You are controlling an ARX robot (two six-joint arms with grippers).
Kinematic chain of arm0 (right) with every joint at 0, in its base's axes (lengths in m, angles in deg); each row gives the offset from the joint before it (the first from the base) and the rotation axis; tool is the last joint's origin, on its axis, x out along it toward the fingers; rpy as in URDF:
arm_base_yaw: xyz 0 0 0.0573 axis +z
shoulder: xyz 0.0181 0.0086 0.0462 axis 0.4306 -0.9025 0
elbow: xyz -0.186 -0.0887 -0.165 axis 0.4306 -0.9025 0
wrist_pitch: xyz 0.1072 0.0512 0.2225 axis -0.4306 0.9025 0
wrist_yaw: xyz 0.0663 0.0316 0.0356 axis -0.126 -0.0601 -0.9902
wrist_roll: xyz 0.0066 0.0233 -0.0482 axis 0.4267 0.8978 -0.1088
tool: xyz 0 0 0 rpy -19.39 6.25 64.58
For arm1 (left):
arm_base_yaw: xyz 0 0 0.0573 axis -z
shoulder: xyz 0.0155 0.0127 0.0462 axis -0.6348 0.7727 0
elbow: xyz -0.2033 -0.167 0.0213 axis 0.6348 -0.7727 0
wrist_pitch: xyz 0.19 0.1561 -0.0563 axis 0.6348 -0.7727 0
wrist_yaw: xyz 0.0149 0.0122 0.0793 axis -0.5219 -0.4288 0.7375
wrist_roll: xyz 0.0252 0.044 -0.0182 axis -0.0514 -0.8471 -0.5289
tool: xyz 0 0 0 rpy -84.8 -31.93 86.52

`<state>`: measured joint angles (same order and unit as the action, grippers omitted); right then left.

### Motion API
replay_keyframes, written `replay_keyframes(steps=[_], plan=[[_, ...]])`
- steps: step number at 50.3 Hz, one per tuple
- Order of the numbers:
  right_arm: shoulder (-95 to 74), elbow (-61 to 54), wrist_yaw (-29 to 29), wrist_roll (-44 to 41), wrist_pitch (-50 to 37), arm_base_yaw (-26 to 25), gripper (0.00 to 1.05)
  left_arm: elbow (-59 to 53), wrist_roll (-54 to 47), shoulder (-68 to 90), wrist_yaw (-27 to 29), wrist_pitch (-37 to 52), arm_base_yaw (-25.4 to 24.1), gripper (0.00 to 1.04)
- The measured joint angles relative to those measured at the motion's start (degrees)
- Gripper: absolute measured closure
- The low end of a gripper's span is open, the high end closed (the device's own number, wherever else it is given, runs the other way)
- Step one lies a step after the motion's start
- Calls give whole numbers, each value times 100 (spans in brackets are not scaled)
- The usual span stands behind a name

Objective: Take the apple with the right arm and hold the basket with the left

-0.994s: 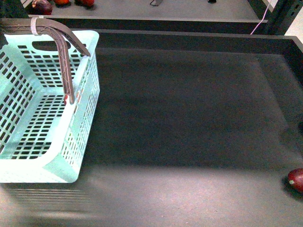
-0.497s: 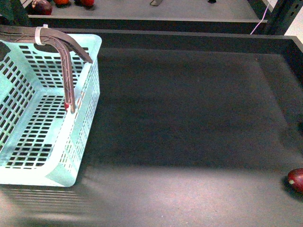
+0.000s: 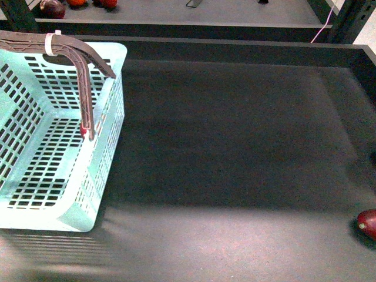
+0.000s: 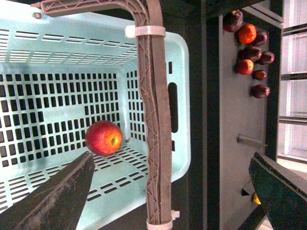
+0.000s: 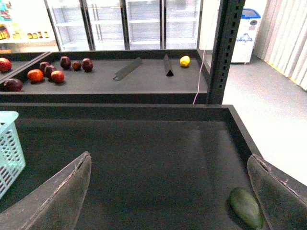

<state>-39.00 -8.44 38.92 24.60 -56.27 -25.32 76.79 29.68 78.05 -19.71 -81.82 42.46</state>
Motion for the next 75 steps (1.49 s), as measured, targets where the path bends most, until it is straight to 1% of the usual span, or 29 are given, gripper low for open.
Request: replay_keyframes(steps=[3,4,5,6,7,8,9,10,11,13,14,15,16,18,19,22,23,25,28,32,33,42,52,66,70,75], plan=[[0,0,0,2,0,0,9,-44,-28,-188,57,33,92,7],[0,0,0,0,0,0,9,-103,-256,-258,-31,190,114,8],[0,0,-2,2,0,0,9,-293,-621,-356,-278,678,131,11],[0,0,-2,0,0,0,9,-407,-824,-407,-404,977,140,13],[0,0,-4,0,0,0,9,-660,-1316,-505,-699,1624,149,16],[0,0,4,2,0,0,9,-1038,-1991,-634,-1054,2535,160,22],[0,0,-2,2,0,0,9,-1408,-2986,-741,-1244,3331,173,27],[0,0,0,0,0,0,9,-1655,-3578,-813,-1364,3807,181,31],[0,0,4,0,0,0,9,-1978,-4402,-911,-1440,4389,184,36],[0,0,0,0,0,0,9,-2260,-5075,-1008,-1460,4870,181,41],[0,0,2,2,0,0,9,-2413,-5668,-1071,-1458,5106,173,45],[0,0,2,0,0,0,9,-2481,-5781,-1102,-1456,5206,164,47],[0,0,2,0,0,0,9,-2603,-6301,-1172,-1458,5370,146,50],[0,0,2,0,0,0,9,-2806,-6970,-1314,-1473,5556,118,57],[0,0,2,2,0,0,9,-2852,-7104,-1349,-1473,5582,109,59],[0,0,0,0,0,0,9,-3132,-7672,-1550,-1506,5674,66,70],[0,0,0,0,0,0,9,-3178,-7737,-1578,-1519,5683,59,72],[0,0,0,0,0,0,9,-3359,-7928,-1694,-1565,5707,24,79],[0,0,0,0,0,0,9,-3574,-8126,-1853,-1827,5720,-140,88],[0,0,2,2,0,0,9,-3825,-8262,-2068,-1856,5733,-247,100],[0,0,2,2,0,0,9,-3856,-8264,-2100,-1847,5733,-260,102],[0,0,0,2,0,0,9,-4310,-8376,-2636,-1875,5711,-280,101],[0,0,2,0,0,0,9,-4835,-8400,-3530,-1873,5318,-286,101],[0,0,2,0,0,0,9,-5154,-8406,-4476,-1875,4684,-286,101],[0,0,0,2,0,0,9,-5353,-8415,-4555,-1873,4889,-286,101],[0,0,0,2,0,0,9,-5390,-8419,-4763,-1875,4656,-286,101]])
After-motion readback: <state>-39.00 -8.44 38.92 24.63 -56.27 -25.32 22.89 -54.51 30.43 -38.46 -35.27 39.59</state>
